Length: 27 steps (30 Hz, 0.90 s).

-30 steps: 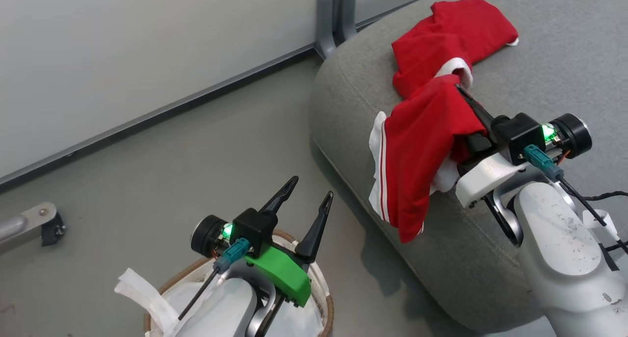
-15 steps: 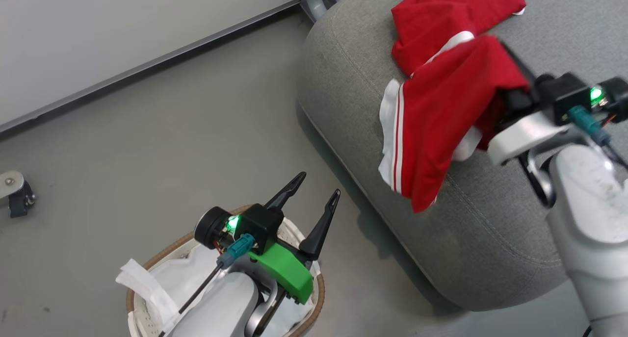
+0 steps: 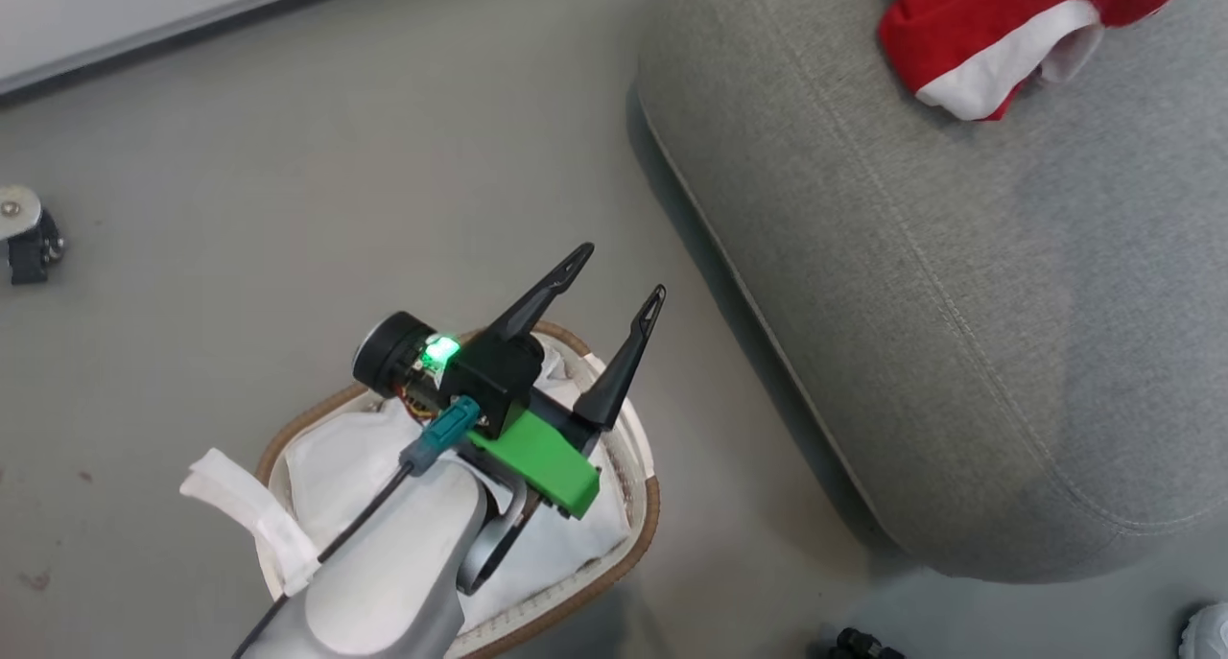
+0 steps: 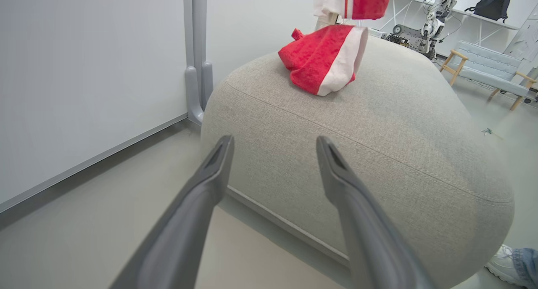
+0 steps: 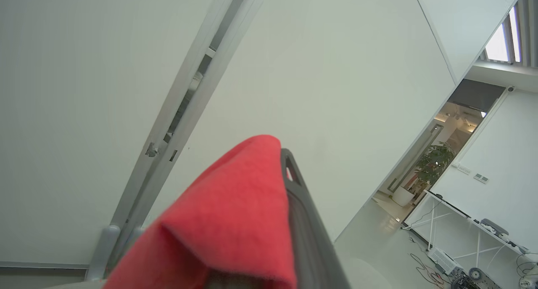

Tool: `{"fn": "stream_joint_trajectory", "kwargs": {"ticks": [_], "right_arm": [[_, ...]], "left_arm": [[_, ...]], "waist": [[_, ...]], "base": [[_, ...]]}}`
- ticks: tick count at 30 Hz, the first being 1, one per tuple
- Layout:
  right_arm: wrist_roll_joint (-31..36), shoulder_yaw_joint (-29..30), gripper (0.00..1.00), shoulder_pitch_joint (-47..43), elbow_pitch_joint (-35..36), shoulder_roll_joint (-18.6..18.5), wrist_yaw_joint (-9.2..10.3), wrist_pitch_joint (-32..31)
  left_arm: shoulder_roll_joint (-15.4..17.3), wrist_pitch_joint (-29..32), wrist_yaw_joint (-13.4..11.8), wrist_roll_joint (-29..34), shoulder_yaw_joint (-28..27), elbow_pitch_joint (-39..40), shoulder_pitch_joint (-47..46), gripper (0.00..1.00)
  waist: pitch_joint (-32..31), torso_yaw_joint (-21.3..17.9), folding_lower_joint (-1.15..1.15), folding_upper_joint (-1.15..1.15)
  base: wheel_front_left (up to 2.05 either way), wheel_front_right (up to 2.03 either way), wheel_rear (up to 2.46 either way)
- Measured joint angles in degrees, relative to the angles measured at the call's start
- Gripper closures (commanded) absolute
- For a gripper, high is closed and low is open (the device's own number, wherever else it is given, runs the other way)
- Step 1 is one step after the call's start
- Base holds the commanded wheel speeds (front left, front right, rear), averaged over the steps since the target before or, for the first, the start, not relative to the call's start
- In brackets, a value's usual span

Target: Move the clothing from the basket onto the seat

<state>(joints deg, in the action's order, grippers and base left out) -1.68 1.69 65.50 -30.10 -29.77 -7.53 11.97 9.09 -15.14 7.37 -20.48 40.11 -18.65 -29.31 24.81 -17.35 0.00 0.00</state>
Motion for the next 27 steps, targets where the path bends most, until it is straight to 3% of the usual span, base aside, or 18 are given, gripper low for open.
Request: {"fn": "stream_joint_trajectory", "kwargs": {"ticks": [6, 9, 20, 27], "right_arm": [[-0.5, 2.1, 1.0, 5.1, -5.0, -5.0, 0.0, -1.5], [0.3, 3.2, 1.0, 5.8, -7.6, -5.1, 0.0, -0.9], [6.5, 13.4, 1.0, 2.6, -18.3, 2.5, 0.0, 2.9], [10.5, 16.7, 1.0, -1.1, -17.3, 6.7, 0.0, 3.0]], "left_arm": [[1.1, 0.0, 0.0, 1.5, -0.7, 2.2, -3.3, 0.0], [1.3, 0.0, 0.0, 1.8, -1.4, 2.7, -4.5, 0.0], [3.4, 0.0, -0.3, 3.5, -1.7, 2.8, -6.9, 0.0], [4.0, 0.0, -0.6, 3.4, -1.8, 2.1, -6.9, 0.0]], "waist": [[5.8, 2.1, 0.0, 0.0], [8.8, 3.0, 0.01, 0.0], [18.2, 5.3, 0.01, 0.0], [19.4, 5.6, 0.01, 0.0]], "base": [[0.0, 0.0, 0.0], [0.0, 0.0, 0.0], [0.0, 0.0, 0.0], [0.0, 0.0, 0.0]]}}
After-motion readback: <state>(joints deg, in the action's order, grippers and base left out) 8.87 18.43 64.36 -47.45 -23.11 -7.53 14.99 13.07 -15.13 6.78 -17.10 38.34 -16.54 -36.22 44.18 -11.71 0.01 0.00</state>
